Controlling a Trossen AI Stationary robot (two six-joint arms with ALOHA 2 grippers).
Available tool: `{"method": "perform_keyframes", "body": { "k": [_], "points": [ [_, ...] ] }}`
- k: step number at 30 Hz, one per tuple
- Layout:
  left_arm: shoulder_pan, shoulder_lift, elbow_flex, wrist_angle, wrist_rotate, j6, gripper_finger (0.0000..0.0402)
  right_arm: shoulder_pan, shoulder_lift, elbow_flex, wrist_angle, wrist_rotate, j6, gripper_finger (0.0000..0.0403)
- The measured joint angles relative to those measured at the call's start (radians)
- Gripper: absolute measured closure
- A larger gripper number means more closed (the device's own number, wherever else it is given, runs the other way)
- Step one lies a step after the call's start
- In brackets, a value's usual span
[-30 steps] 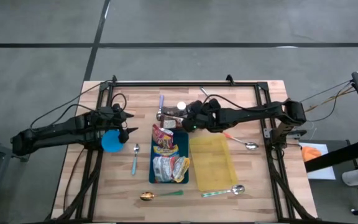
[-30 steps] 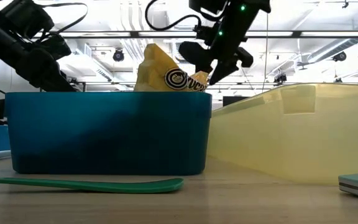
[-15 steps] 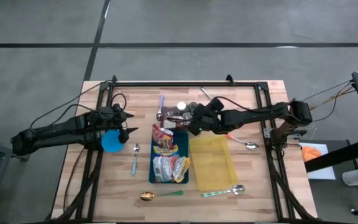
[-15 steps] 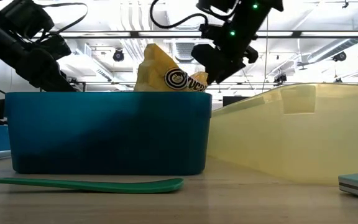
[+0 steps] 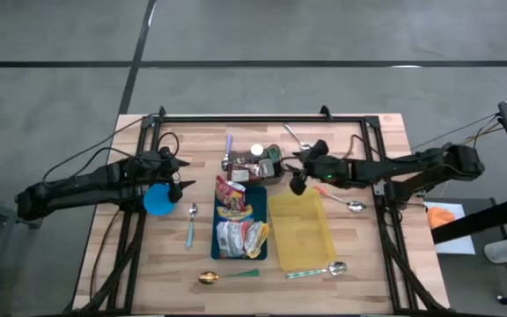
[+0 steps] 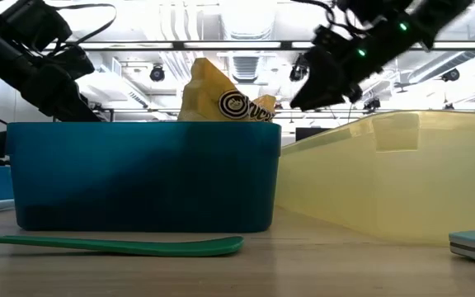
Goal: Pick & Place Food Item
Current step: Adjust the orange spice bag
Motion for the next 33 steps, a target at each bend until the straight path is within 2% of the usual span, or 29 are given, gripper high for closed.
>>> {"method": "perform_keyframes", "body": {
  "k": [5, 14, 21, 25, 27, 30, 33],
  "points": [
    [0.000, 0.000, 0.000, 0.000, 0.000, 0.000, 0.0066, -0.017, -0.090, -0.135, 0.171, -0.021, -0.070, 0.0179],
    [0.000, 0.000, 0.000, 0.000, 0.000, 0.000, 0.0066, -0.019, -0.168, -0.206, 0.186, -0.019, -0.122, 0.0179],
    [0.000, 0.000, 0.000, 0.000, 0.000, 0.000, 0.0066, -0.016, -0.156, -0.208, 0.182, -0.036, -0.121, 0.0179],
    [0.000, 0.000, 0.000, 0.000, 0.000, 0.000, 0.0066, -0.016, -0.144, -0.205, 0.220, -0.167, -0.099, 0.0179],
    [0.000, 0.000, 0.000, 0.000, 0.000, 0.000, 0.0066, -0.015, -0.125, -0.198, 0.277, -0.201, -0.108, 0.0179],
    [0.000, 0.000, 0.000, 0.000, 0.000, 0.000, 0.0066, -0.016, -0.080, -0.182, 0.341, -0.204, -0.167, 0.0179],
    [0.000, 0.000, 0.000, 0.000, 0.000, 0.000, 0.0066, -0.016, -0.016, -0.152, 0.392, -0.255, -0.268, 0.0179]
  ]
}}
